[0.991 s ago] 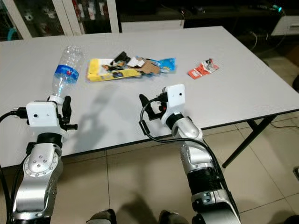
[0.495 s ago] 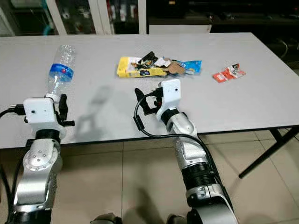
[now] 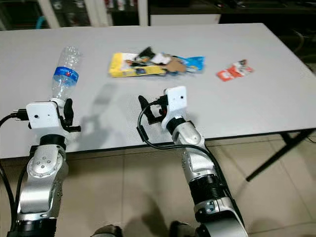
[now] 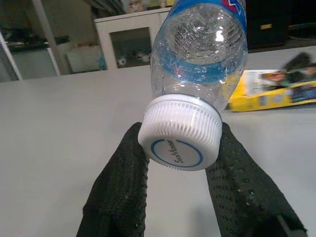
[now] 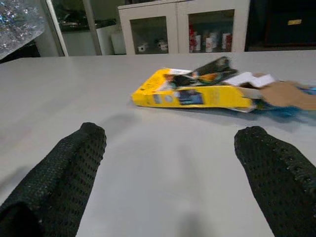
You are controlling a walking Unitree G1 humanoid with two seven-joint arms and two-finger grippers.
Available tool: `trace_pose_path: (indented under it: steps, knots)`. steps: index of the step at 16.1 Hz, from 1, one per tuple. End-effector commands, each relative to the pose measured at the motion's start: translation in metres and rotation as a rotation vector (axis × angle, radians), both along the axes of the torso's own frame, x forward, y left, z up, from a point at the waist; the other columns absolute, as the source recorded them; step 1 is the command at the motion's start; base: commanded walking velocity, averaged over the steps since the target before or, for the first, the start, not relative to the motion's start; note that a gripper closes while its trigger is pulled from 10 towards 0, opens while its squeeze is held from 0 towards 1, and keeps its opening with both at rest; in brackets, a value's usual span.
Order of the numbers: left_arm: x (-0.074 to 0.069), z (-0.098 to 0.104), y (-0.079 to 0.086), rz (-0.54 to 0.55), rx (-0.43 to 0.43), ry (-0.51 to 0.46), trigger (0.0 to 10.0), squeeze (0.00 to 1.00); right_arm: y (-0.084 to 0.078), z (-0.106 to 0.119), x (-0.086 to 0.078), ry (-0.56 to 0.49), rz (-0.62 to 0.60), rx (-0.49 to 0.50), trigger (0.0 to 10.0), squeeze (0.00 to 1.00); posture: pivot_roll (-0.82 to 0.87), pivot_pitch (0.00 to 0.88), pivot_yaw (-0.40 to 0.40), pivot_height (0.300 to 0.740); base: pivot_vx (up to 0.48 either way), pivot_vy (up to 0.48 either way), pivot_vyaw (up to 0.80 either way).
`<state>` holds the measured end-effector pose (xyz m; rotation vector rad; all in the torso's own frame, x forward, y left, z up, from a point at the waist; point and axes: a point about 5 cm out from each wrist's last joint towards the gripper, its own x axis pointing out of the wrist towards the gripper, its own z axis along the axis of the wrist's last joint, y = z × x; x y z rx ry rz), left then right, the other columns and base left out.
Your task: Picking trash to rubbish bin
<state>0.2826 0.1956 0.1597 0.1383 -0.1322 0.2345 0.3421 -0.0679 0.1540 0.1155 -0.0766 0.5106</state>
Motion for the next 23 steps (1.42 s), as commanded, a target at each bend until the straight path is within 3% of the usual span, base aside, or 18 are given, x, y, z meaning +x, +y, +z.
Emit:
trace_pose_path:
  steps: [1,10,19,23]
  knots:
    - [0.000,-0.002,0.001,0.016,-0.014,0.006,10.0,0.00,-0.003,0.001,-0.002,-0.015,-0.006,-0.011,10.0,0.00,0.01,0.104,0.001,0.740,0.000,-0.274,0.00]
    - [0.000,-0.007,0.001,0.029,-0.031,0.023,10.0,0.00,-0.014,-0.002,-0.006,-0.006,-0.024,-0.048,10.0,0.00,-0.02,0.128,-0.006,0.740,0.027,-0.295,0.00]
    - [-0.001,-0.004,0.004,0.006,-0.096,0.002,10.0,0.00,-0.011,-0.001,-0.009,-0.009,-0.024,-0.041,10.0,0.00,-0.01,0.136,0.009,0.740,0.000,0.000,0.00]
    - [0.001,0.000,0.005,-0.012,-0.102,-0.008,10.0,0.00,-0.010,-0.002,-0.009,-0.011,-0.031,-0.035,10.0,0.00,0.00,0.134,0.020,0.740,0.386,0.000,0.00]
